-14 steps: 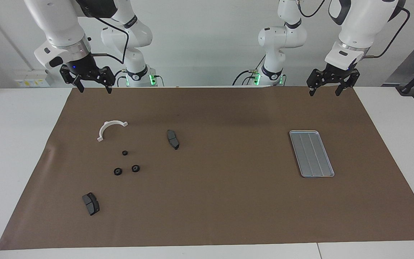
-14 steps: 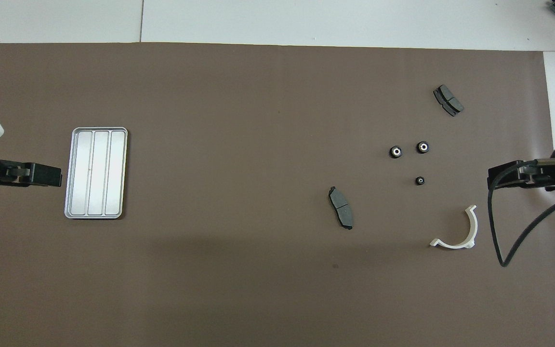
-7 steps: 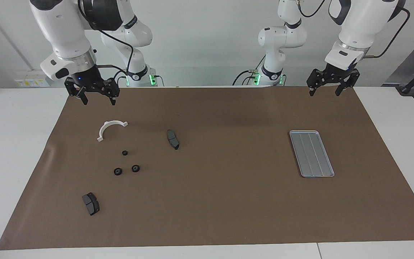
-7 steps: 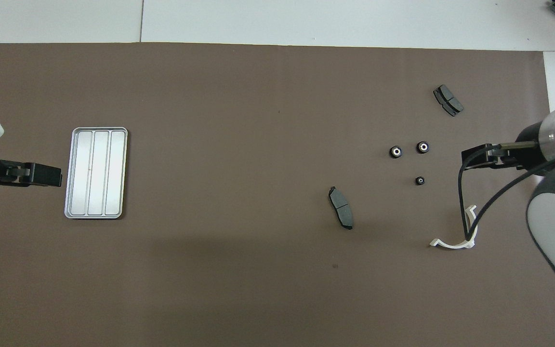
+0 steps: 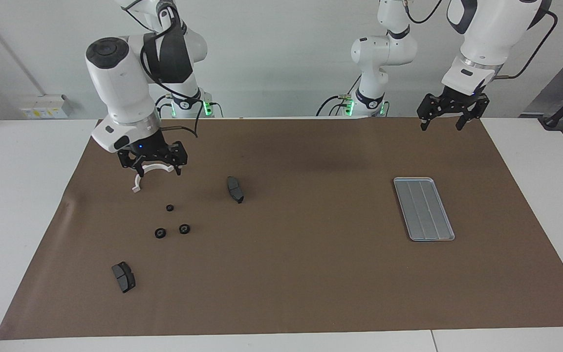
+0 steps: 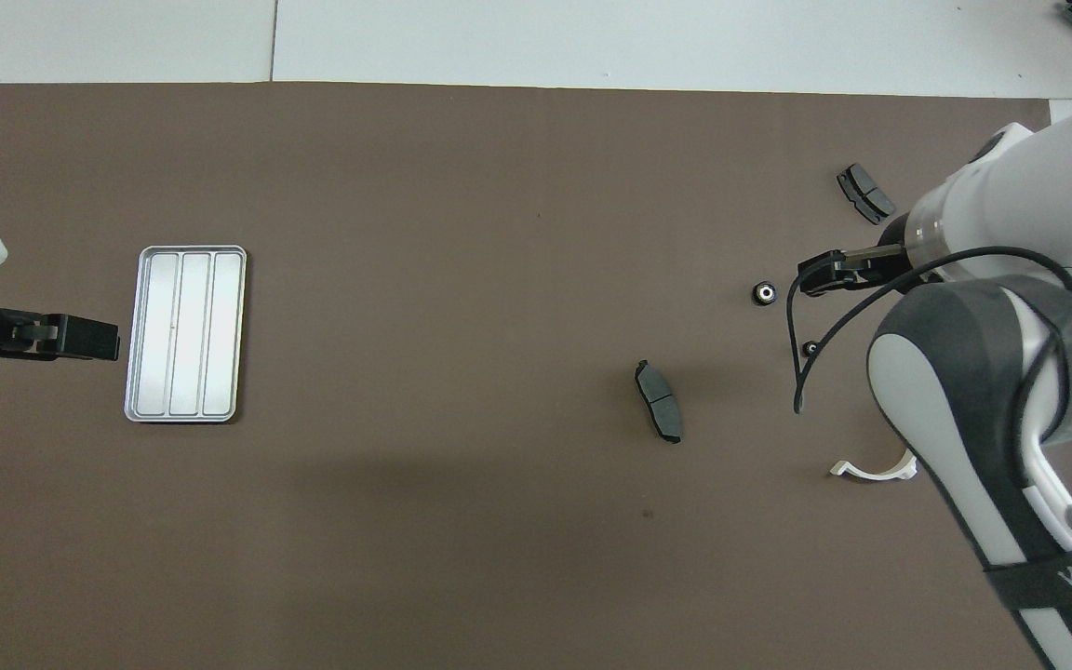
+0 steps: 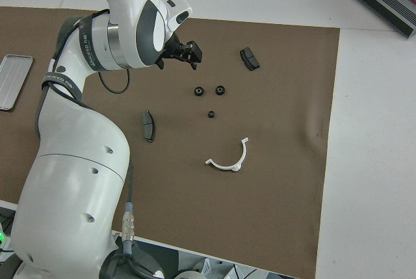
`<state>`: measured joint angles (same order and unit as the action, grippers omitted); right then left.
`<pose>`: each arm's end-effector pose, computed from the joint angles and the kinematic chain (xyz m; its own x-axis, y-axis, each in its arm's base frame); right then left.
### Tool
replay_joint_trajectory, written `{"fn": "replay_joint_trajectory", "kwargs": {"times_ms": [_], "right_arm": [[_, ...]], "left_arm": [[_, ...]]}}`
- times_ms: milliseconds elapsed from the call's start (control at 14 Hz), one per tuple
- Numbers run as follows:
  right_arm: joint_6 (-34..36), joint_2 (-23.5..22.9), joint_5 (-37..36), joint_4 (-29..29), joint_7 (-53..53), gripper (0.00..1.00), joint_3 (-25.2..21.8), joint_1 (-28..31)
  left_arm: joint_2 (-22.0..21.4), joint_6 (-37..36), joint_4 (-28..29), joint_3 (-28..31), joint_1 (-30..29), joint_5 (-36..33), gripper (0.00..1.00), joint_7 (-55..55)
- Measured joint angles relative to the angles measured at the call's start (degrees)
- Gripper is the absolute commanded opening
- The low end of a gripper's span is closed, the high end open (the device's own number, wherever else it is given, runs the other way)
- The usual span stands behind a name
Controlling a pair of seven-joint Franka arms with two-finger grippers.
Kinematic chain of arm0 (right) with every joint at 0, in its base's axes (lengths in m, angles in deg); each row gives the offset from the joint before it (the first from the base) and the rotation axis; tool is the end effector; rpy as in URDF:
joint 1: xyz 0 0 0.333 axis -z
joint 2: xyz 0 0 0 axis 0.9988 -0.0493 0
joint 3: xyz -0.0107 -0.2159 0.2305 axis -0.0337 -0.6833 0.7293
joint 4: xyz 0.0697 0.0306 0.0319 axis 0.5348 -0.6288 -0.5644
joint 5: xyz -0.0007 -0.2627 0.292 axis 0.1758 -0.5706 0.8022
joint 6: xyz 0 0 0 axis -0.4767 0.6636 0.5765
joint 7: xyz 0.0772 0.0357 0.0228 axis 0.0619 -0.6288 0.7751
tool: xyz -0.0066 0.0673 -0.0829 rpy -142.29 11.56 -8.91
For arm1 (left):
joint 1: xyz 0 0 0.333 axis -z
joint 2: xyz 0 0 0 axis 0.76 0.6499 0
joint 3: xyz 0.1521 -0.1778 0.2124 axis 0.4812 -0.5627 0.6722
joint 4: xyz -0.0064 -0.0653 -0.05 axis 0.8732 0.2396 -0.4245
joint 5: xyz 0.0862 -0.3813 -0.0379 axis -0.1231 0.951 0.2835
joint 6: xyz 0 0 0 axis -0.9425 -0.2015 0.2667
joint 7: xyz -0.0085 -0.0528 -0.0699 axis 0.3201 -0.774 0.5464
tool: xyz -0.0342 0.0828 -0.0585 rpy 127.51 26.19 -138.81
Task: Pick bearing gear from pile to tray
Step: 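Reach the right gripper over the small black bearings in the pile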
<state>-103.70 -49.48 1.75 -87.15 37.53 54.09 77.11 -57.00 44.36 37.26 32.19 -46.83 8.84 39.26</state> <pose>0.5956 0.0878 0.4981 0.9953 0.0738 0.0631 0.0718 -0.9968 0.0338 0.5088 -0.0479 0.6080 0.9942 -0.1029 0.0310 -0.1020 -0.9943 -0.0304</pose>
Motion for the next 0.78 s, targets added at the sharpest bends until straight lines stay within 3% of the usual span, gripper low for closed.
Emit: {"fn": "replay_joint_trajectory", "kwargs": {"times_ms": [356,784], "right_arm": [[-12.19,-6.60,0.00,-3.88,0.00,1.00,-0.02,-0.21],[-21.95,-9.04,0.00,-10.94,2.01,1.00,-0.15,0.29]], "left_arm": [[0.00,0.00,0.00,0.00,0.00,0.00,1.00,0.00],[0.00,0.00,0.00,0.00,0.00,0.00,1.00,0.00]]}}
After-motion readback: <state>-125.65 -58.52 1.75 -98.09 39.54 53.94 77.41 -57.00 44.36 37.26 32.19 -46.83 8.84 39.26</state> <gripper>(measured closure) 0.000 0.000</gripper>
